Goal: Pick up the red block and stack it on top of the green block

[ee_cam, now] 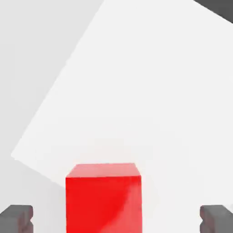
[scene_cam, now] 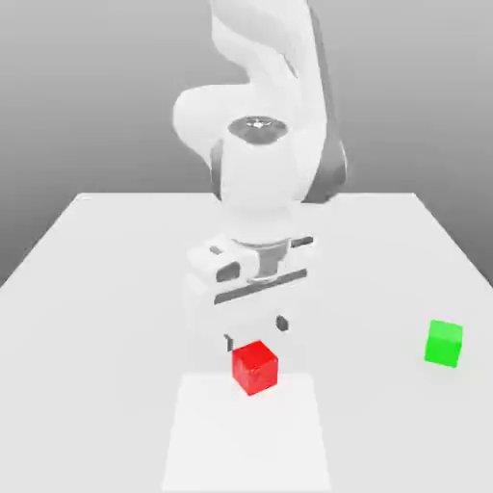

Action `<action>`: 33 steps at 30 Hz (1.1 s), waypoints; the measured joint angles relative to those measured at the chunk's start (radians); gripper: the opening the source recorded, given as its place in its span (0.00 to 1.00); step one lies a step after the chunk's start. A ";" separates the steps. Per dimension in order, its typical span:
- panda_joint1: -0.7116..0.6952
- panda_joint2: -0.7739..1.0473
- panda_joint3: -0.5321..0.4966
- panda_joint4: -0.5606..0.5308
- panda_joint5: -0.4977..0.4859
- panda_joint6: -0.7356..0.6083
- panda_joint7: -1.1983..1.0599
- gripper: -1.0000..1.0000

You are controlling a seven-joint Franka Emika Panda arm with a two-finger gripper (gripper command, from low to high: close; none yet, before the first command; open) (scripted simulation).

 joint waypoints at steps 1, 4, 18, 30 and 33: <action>-0.001 0.033 0.005 0.003 0.013 0.028 -0.010 0.50; -0.038 0.130 0.051 0.013 0.049 0.112 -0.038 0.50; -0.053 0.036 0.054 0.002 0.006 0.029 -0.006 0.00; 0.066 -0.121 0.163 0.035 0.076 -0.162 0.163 0.00; 0.116 -0.113 0.219 0.065 0.097 -0.183 0.256 0.00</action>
